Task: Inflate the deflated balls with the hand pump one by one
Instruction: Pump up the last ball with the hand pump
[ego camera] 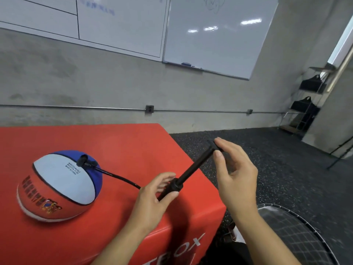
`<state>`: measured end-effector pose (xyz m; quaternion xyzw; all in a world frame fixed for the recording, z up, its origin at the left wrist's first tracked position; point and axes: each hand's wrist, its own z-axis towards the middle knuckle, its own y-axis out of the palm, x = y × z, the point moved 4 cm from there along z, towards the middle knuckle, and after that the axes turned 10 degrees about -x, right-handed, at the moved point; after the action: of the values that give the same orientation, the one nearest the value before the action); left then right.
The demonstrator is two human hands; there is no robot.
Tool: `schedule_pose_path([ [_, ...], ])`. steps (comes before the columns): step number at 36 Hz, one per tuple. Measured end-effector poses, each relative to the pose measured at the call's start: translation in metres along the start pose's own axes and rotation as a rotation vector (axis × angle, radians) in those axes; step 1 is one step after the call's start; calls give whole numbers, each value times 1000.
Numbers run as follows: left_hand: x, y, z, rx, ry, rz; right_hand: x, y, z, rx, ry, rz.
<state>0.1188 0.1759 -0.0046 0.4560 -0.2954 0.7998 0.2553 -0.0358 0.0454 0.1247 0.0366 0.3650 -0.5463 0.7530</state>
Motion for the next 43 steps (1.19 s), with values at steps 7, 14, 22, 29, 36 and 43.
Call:
schedule_pose_path([
  [7, -1, -6, 1, 10, 1, -4, 4, 26, -14, -36, -32, -17],
  [14, 1, -5, 3, 37, 10, -12, 16, 50, -32, -84, -6, 10],
  [22, -1, -7, 2, 32, -13, 12, 35, 62, -50, -149, 32, -17],
  [29, 2, -6, -3, 25, -8, 42, 42, 62, -59, -180, 42, -46],
  [36, 15, -6, -6, 40, 30, 49, 20, 68, -59, -245, -32, -39],
  [43, 12, -5, -8, 73, 9, 64, -4, 40, -35, -120, -50, -14],
])
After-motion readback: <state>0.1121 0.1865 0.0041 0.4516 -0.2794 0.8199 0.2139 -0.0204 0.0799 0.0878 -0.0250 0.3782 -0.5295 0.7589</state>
